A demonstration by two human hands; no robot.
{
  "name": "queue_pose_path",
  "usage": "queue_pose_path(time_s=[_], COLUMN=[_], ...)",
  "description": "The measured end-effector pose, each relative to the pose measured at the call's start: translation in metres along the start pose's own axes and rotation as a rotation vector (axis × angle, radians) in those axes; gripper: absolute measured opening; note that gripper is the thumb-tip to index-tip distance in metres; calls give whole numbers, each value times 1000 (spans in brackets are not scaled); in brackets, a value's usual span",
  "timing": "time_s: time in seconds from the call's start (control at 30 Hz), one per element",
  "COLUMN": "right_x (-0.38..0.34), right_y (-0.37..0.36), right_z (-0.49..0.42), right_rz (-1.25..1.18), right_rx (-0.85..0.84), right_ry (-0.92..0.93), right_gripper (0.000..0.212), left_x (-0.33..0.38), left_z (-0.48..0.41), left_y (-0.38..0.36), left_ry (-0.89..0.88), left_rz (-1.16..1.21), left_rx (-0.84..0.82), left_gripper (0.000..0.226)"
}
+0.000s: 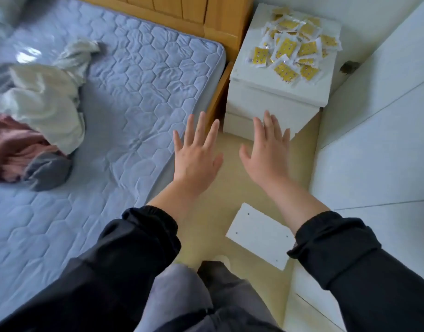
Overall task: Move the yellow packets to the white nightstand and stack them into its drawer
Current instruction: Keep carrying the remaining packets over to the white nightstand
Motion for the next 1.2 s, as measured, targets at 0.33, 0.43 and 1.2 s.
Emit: queue_pose_path(time_s=[0.33, 0.43, 1.2], right_x=[-185, -242, -649], right_y=[-40, -55, -214], right_z=[175, 244, 656], right_rz=[-32, -41, -175], right_rx=[-159, -185, -565], right_ry=[456, 573, 1230], right_gripper=[62, 60, 68], left_x=[-112, -150, -379], left_z=[248, 343, 895], left_y=[35, 32, 7], left_ry=[354, 483, 1260], left_rz=[102, 76, 1], left_rx=[62, 41, 108], left_gripper=[69, 68, 68])
Point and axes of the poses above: each hand's wrist, its own z-axis away from the middle knuckle, its own y-axis out of the back of the hand, x = y × z, the point moved 7 cm from there along -z, towards the middle knuckle, and after that the axes turned 15 degrees about -z, right-handed, at the moved point
